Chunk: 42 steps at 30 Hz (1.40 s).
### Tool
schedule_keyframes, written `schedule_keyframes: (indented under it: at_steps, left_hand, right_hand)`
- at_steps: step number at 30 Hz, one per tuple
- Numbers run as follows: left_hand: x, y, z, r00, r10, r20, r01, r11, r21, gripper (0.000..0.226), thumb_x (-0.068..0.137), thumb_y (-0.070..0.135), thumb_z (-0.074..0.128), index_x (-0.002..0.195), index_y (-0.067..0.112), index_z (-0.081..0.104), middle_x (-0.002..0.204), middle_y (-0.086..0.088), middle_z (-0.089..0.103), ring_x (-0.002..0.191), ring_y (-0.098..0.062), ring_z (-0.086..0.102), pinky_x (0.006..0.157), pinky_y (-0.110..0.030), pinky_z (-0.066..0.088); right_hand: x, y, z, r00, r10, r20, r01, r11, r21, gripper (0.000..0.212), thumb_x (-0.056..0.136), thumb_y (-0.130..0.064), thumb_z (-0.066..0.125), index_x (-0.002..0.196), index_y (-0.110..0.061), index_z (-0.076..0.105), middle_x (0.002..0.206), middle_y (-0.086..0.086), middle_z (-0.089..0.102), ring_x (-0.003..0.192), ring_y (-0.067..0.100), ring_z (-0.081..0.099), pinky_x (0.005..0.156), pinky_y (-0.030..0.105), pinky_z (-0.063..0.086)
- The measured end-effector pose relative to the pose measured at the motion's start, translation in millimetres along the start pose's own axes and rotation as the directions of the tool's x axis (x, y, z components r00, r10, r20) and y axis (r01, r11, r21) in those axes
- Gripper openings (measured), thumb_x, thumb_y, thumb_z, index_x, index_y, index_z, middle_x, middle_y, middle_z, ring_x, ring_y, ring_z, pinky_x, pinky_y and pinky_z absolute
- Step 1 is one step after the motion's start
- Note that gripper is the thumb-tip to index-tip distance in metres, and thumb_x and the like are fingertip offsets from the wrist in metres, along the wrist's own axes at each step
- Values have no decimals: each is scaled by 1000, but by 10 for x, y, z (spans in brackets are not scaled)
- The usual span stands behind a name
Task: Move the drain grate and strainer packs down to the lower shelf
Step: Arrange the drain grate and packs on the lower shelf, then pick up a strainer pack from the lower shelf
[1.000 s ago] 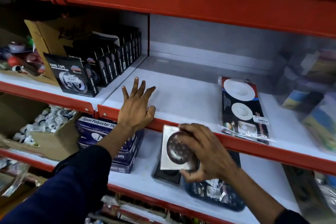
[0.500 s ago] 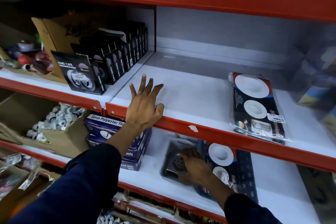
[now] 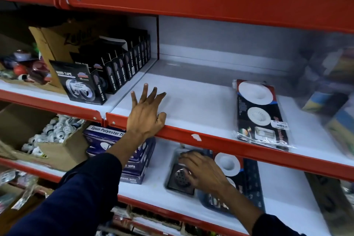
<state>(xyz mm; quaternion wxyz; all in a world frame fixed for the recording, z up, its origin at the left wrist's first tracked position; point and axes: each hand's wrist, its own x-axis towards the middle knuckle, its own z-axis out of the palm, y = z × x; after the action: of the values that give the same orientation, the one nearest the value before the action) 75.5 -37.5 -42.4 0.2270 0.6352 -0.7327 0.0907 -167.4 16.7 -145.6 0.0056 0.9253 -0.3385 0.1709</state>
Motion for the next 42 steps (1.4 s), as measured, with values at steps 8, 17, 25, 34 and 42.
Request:
schedule_keyframes:
  at_steps: [8, 17, 25, 34, 42]
  left_hand:
    - [-74, 71, -37, 999, 26, 20, -26, 999, 18, 72, 87, 53, 15, 151, 21, 28, 162, -9, 21, 151, -30, -11, 115, -71, -7]
    - [-60, 1465, -48, 988, 138, 66, -113, 952, -285, 66, 91, 44, 29, 150, 14, 30, 154, -13, 40, 147, -30, 27, 122, -54, 16]
    - [113, 2257, 3, 988, 90, 122, -14, 854, -521, 24, 96, 27, 50, 109, 12, 63, 111, -12, 74, 92, -25, 70, 84, -42, 60]
    - [217, 2223, -24, 941, -215, 259, 335, 515, -789, 22, 80, 7, 76, 101, 5, 71, 97, -12, 77, 96, -23, 72, 85, -29, 55]
    - [-203, 2002, -321, 839, -75, 539, 543, 182, -820, 35, 72, -6, 77, 106, 1, 70, 90, -9, 73, 74, -16, 70, 60, -23, 56]
  right_hand:
    - [21, -83, -1093, 930, 33, -367, -109, 976, -188, 46, 93, -36, 51, 136, -20, 52, 149, 4, 48, 139, 24, 40, 114, 42, 32]
    - [-422, 591, -1505, 724, 575, -381, -654, 748, -113, 66, 94, -54, 34, 149, -17, 30, 161, 12, 21, 149, 31, 13, 121, 53, 16]
    - [-747, 911, -1784, 455, 868, -199, -800, 497, 337, 46, 93, -36, 46, 127, -6, 48, 122, 25, 61, 111, 44, 58, 91, 42, 48]
    - [-818, 957, -2039, 319, 916, -244, -599, 394, 698, 26, 86, -5, 60, 110, -7, 70, 103, 0, 71, 94, 21, 65, 89, 31, 51]
    - [-1441, 627, -2044, 484, 875, 7, -195, 99, 976, 44, 77, 8, 73, 114, -16, 66, 113, 3, 72, 91, 17, 70, 77, 33, 59]
